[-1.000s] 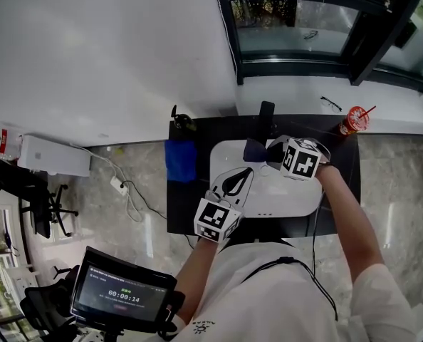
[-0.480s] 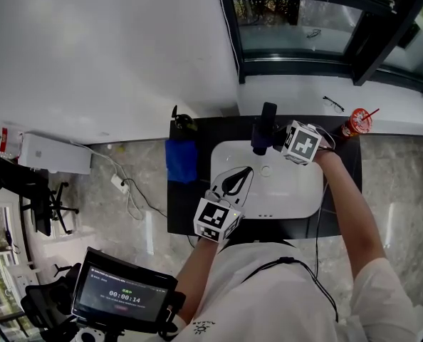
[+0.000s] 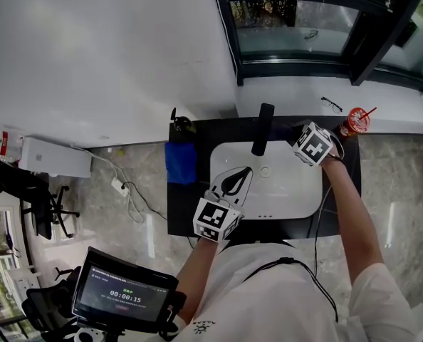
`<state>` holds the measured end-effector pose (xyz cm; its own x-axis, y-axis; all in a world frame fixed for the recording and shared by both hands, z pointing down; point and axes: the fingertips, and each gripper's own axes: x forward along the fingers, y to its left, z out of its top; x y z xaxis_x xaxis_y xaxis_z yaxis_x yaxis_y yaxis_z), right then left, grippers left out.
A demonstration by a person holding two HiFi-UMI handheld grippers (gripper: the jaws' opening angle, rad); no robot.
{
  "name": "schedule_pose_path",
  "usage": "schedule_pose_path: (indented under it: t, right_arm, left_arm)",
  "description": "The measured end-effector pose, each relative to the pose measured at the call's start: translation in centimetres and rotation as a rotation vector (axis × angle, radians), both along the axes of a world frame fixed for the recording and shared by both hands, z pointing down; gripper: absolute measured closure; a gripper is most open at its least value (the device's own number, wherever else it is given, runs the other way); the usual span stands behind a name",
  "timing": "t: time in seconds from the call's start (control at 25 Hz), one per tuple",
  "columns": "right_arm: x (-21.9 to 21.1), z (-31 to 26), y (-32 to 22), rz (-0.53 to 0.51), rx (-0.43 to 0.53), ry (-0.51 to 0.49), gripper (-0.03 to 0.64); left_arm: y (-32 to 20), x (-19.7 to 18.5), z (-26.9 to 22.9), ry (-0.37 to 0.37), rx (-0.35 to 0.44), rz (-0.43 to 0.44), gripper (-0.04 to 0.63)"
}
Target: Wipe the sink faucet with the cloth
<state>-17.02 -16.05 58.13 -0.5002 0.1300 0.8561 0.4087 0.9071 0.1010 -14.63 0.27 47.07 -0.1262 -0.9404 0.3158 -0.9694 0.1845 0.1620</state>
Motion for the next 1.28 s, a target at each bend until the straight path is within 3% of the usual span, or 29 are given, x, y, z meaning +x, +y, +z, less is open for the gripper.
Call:
schedule_pose_path:
  t: [0.2, 0.56, 0.76, 0.96, 1.28]
  right_arm:
    - [2.9, -1.3, -0.1, 0.003, -0.047, -0.029, 0.497]
    - [4.4, -3.2, 7.2, -0.231, -0.162, -0.039, 0.497]
    - [2.7, -1.7, 9.7, -0.327, -0.127, 0.005, 0.497]
    - [0.7, -0.2, 9.1, -0.331, -0.082, 0.061, 0.497]
    - [-1.1, -0.1, 6.2, -0.254, -0.035, 0.049, 0.497]
  left_arm:
    - [0.0, 0.1, -0.1, -0.002, 0.004, 0.005, 0.601]
    - [0.0, 0.1, -0.3, -0.003, 0.013, 0.005, 0.601]
    - [0.2, 0.2, -0.3, -0.004, 0.013, 0.002, 0.601]
    - [0.5, 0.1, -0.1, -0.001, 0.012, -0.009, 0.601]
    - [0.8, 0.2, -0.3, -0.005, 0.017, -0.013, 0.601]
